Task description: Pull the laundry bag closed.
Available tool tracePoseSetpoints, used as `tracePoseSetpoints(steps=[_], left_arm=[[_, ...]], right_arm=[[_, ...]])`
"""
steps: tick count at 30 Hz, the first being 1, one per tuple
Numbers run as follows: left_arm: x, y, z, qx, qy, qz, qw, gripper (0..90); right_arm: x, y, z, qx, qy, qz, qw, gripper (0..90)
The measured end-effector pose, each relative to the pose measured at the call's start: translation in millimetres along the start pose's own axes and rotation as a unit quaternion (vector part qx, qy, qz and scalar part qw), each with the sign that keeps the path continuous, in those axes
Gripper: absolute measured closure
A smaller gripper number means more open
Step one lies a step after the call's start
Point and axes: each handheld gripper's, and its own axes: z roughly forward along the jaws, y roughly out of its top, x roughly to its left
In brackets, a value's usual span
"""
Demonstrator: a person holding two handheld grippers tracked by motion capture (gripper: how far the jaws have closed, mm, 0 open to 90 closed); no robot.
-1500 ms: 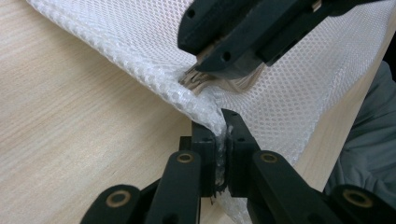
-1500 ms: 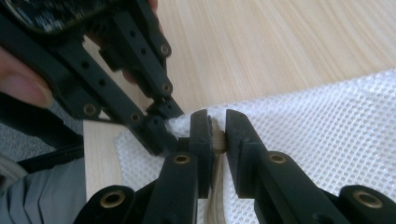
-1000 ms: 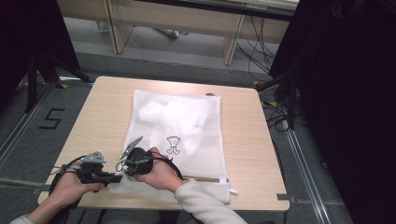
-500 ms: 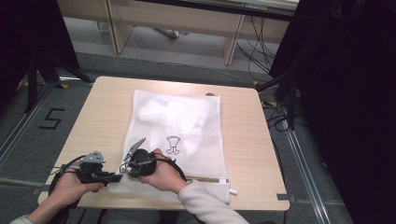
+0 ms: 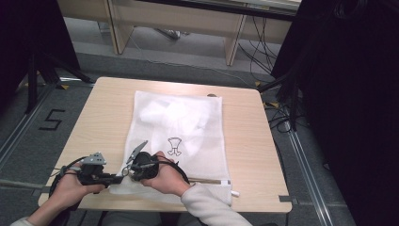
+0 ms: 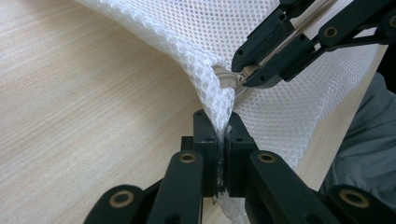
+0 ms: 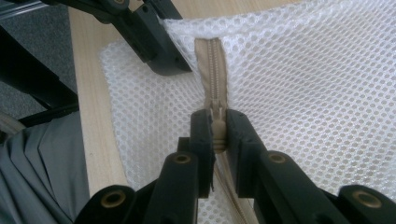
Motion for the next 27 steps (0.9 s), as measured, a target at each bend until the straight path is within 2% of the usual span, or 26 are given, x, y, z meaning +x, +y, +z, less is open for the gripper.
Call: tracePoseSetpoints(steps=[4, 6, 7, 8, 9, 11, 17, 18, 21, 22, 27], left_arm=[[0.2, 0.4, -0.5, -0.004, -0.005, -0.002, 1.0000, 85.5], [-1.5, 1.1, -1.1, -0.012, 0.003, -0.001, 0.9999, 85.6], [-1.6, 2.0, -2.5, -0.008, 0.007, 0.005, 0.9999, 85.6], [-2.0, 1.9, -2.3, -0.010, 0.005, 0.003, 0.9999, 85.6], [-2.0, 1.9, -2.3, -0.010, 0.005, 0.003, 0.9999, 85.6], [-1.2, 1.6, -1.9, -0.010, 0.003, 0.003, 0.9999, 85.6], [-1.3, 1.8, -2.7, -0.010, 0.001, 0.004, 0.9999, 85.5], [-1.1, 2.0, -3.0, -0.011, -0.002, 0.004, 0.9999, 85.6], [-1.8, 2.8, -4.7, -0.017, 0.000, 0.003, 0.9999, 85.6], [-1.8, 2.6, -4.5, -0.018, -0.004, -0.005, 0.9998, 85.6], [-0.5, 2.9, -7.3, -0.022, 0.003, 0.001, 0.9998, 85.6]], right_arm=[[0.3, 0.2, -1.4, 0.000, -0.002, 0.001, 1.0000, 82.2], [0.6, 0.2, -1.5, 0.004, -0.002, 0.002, 1.0000, 82.1], [0.9, 0.1, -0.9, 0.005, 0.000, 0.005, 1.0000, 82.2], [0.0, -0.1, -0.6, 0.005, -0.004, -0.002, 1.0000, 82.2], [0.4, -0.7, -1.6, 0.006, -0.004, 0.006, 1.0000, 82.1], [-0.8, -1.4, -2.3, 0.005, 0.001, 0.001, 1.0000, 82.1], [-1.0, -1.7, -3.1, 0.006, 0.000, 0.006, 1.0000, 82.2], [-2.2, -1.6, -3.2, 0.006, 0.000, -0.002, 1.0000, 82.2], [-1.8, -2.6, -4.5, 0.008, -0.002, 0.007, 0.9999, 82.1], [-2.6, -2.9, -4.9, 0.008, -0.004, 0.005, 1.0000, 82.2], [-4.1, -7.8, -6.4, 0.009, -0.005, 0.012, 0.9999, 82.1]])
